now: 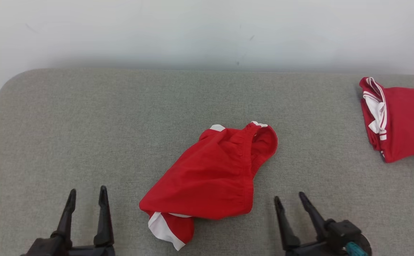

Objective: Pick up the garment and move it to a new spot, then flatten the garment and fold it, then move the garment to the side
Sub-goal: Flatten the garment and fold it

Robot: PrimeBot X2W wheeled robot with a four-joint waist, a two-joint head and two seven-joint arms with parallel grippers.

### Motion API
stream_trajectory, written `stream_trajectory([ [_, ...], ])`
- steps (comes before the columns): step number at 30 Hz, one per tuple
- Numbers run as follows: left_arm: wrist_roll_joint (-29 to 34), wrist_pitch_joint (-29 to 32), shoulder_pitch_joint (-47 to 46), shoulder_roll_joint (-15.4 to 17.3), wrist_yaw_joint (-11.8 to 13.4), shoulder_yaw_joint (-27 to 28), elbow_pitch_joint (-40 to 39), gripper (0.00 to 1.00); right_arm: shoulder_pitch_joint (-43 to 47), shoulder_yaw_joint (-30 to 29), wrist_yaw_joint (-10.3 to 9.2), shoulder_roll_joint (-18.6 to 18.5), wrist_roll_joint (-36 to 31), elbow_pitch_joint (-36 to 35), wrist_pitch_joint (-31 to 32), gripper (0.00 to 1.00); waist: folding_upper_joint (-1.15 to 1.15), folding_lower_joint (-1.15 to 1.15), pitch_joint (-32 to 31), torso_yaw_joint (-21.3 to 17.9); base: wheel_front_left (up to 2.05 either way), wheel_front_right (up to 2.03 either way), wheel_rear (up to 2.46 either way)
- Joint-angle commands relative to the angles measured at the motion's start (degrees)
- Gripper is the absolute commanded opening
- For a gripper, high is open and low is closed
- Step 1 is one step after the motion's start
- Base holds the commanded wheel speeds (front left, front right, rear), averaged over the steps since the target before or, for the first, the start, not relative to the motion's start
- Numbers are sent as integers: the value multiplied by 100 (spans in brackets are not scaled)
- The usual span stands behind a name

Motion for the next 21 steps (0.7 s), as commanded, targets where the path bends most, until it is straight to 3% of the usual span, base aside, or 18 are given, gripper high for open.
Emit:
stream_trajectory([
  [1,119,-13,58,-55,-44,92,24,100,-80,114,-13,4,-32,55,-1,100,0,0,11,40,0,0,0],
  [7,211,-13,162,-225,-159,341,166,100,-330,588,-13,1,115,507,-1,100,0,0,-4,176,0,0,0],
  [16,155,-14,158,-294,-247,313,357,100,-976,1264,-13,-106,654,1791,-1,100,0,0,-91,505,0,0,0],
  [17,130,-14,148,-292,-263,308,394,100,-1036,1305,-13,-124,708,1864,-2,90,0,0,-105,538,0,0,0],
  [18,103,-14,137,-292,-277,302,420,100,-1103,1338,-13,-144,761,1918,-1,13,0,0,-119,560,0,0,0],
  [19,85,-14,138,-294,-285,294,441,100,-1137,1364,-13,-162,813,1960,-1,0,0,0,-140,574,0,0,0],
  [21,54,-15,186,-295,-269,274,485,100,-1153,1391,-13,-202,875,1998,-2,0,0,0,-188,579,0,0,0],
])
